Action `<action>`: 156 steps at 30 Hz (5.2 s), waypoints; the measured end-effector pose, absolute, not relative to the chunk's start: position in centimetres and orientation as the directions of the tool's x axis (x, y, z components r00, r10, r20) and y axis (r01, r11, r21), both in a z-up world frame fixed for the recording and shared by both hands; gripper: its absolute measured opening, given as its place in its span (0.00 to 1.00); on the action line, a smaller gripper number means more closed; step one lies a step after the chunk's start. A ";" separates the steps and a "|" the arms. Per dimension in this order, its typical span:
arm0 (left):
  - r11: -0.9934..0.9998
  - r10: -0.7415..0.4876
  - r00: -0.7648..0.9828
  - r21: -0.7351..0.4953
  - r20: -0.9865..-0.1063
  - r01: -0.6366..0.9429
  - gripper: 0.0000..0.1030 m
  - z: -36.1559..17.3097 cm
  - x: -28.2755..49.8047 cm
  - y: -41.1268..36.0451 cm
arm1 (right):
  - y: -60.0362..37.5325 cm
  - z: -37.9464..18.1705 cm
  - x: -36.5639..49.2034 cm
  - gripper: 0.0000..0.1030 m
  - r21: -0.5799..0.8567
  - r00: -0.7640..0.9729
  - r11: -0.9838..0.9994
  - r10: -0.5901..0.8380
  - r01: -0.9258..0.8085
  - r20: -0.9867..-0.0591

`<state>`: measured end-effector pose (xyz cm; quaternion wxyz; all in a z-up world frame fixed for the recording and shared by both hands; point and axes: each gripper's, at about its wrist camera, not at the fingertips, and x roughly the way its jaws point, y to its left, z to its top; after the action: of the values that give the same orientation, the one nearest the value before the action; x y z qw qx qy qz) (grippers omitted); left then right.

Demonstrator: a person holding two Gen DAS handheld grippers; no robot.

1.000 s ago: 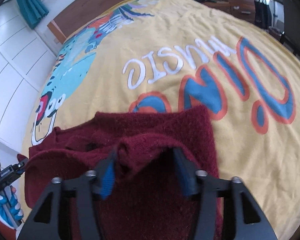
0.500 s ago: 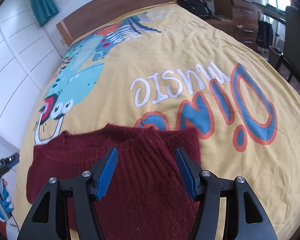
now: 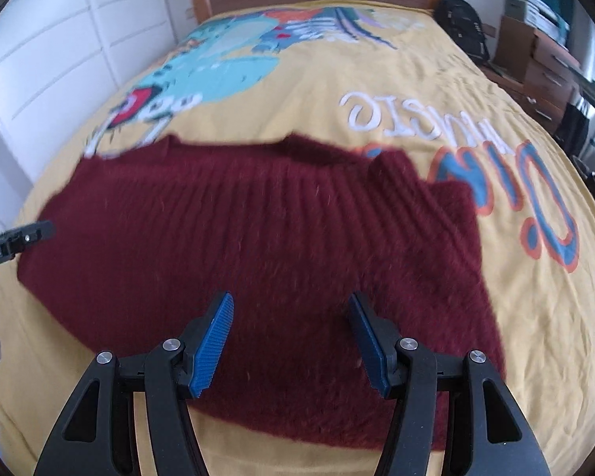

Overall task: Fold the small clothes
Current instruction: 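Open both grippers to release the hem near the collar, then withdraw both grippers up from the half-folded sweater, then grasp the folded sweater's edge with the left gripper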

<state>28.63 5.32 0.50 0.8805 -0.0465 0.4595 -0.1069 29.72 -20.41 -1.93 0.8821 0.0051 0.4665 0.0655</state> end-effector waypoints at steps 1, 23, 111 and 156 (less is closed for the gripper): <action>0.975 -0.221 0.549 -0.166 -0.806 0.150 0.57 -0.2 28.3 5.2 | -20.5 -2.5 29.4 0.60 0.038 0.557 0.992 0.098 -0.118 -0.825; 0.989 -0.139 0.604 -0.078 -0.785 0.126 0.57 -0.6 27.1 3.9 | -22.3 -1.8 28.7 0.61 0.031 0.595 0.995 0.080 -0.093 -0.800; 0.974 -0.178 0.505 -0.224 -0.844 -0.031 0.66 3.8 21.6 15.0 | -28.7 5.1 18.4 0.65 0.037 0.616 0.999 0.005 0.039 -0.787; 0.704 -0.527 0.498 -0.682 -0.688 -0.197 0.18 1.5 32.4 11.3 | -37.1 1.6 17.9 0.65 0.049 0.569 0.987 -0.047 0.152 -0.821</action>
<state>32.38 11.30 1.54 0.7825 -0.3697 0.4897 -0.1056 17.86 -37.07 1.61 0.8838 0.0571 0.4610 -0.0562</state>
